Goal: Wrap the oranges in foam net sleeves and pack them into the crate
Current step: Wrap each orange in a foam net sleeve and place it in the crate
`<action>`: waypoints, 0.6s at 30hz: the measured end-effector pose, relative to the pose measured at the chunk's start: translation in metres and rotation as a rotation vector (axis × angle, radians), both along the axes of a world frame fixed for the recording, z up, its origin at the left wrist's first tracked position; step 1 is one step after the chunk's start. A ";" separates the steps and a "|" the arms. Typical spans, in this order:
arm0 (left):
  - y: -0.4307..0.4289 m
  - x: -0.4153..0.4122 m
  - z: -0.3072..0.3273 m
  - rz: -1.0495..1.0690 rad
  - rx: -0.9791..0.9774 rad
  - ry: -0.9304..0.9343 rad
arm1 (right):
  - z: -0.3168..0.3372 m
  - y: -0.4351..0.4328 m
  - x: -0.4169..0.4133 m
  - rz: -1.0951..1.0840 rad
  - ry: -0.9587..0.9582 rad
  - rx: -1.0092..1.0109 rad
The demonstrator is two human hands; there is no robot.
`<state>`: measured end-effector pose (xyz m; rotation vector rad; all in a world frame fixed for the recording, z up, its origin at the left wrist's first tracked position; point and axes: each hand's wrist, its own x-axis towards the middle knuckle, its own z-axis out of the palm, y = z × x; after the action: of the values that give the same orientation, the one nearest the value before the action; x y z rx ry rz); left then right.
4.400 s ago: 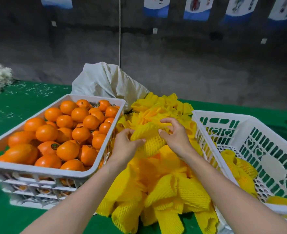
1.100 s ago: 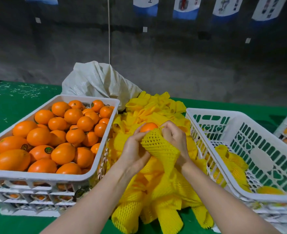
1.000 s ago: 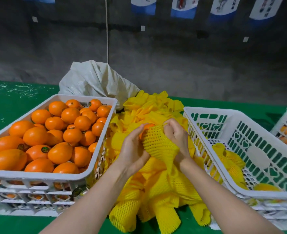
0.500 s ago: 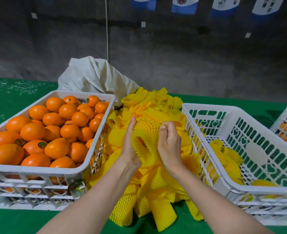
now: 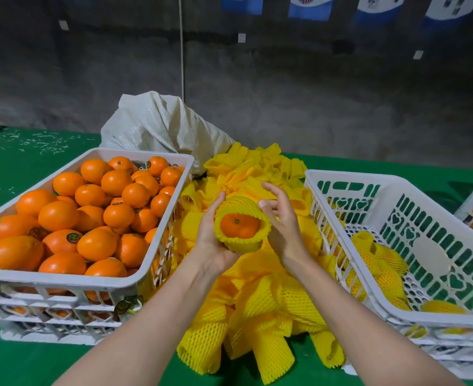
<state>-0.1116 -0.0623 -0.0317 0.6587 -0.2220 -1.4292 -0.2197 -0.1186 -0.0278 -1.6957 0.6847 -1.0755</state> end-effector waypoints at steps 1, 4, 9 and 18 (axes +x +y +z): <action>0.001 0.001 0.002 0.013 0.016 -0.022 | 0.003 0.000 -0.001 0.089 0.010 0.087; 0.000 0.001 0.004 0.104 0.059 -0.188 | 0.009 0.007 0.001 0.262 -0.020 0.420; -0.006 -0.002 0.004 0.454 0.182 -0.725 | 0.000 0.016 0.009 0.126 -0.062 0.371; -0.010 -0.007 0.003 0.509 0.066 -0.351 | -0.001 0.011 0.015 0.054 -0.274 0.716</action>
<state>-0.1190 -0.0720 -0.0288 0.9437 -0.2599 -0.8311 -0.2050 -0.1078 -0.0286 -0.9286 0.7269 -0.8584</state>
